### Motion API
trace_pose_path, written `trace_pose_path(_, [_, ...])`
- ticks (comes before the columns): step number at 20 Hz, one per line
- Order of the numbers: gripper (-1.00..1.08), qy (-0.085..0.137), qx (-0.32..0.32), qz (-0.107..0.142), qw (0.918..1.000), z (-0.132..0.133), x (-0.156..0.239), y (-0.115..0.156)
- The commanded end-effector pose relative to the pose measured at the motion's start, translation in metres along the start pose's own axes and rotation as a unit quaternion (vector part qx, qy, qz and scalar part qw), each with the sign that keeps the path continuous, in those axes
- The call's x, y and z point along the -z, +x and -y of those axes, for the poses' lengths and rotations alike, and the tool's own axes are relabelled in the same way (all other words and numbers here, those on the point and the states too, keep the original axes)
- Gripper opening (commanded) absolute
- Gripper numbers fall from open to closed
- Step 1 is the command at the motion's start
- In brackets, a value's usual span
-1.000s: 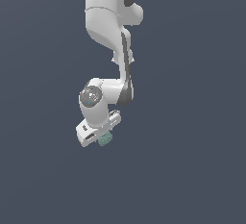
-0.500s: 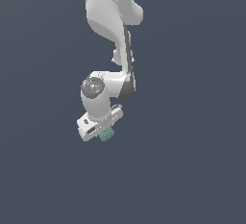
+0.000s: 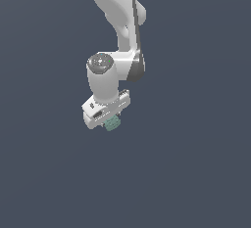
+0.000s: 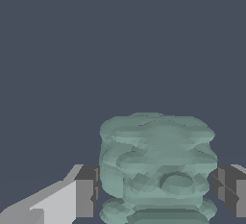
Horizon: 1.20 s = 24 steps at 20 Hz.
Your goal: Pick up the object and move it to a goal position.
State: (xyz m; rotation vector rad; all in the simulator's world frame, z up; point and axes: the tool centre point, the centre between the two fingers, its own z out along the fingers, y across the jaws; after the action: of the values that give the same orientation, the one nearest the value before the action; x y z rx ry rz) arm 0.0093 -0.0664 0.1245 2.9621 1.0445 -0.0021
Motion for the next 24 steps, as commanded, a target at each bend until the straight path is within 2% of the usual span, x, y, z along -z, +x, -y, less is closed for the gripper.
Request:
trace_pose_path(1, [-1.0, 0.0, 0.0, 0.0, 1.0, 0.012, 0.02, -0.004])
trace_pose_path(17, [-1.0, 0.0, 0.0, 0.0, 1.0, 0.093, 0.152, -0.032])
trace_pose_path(24, [-1.0, 0.0, 0.0, 0.0, 1.0, 0.12, 0.198, -0.04])
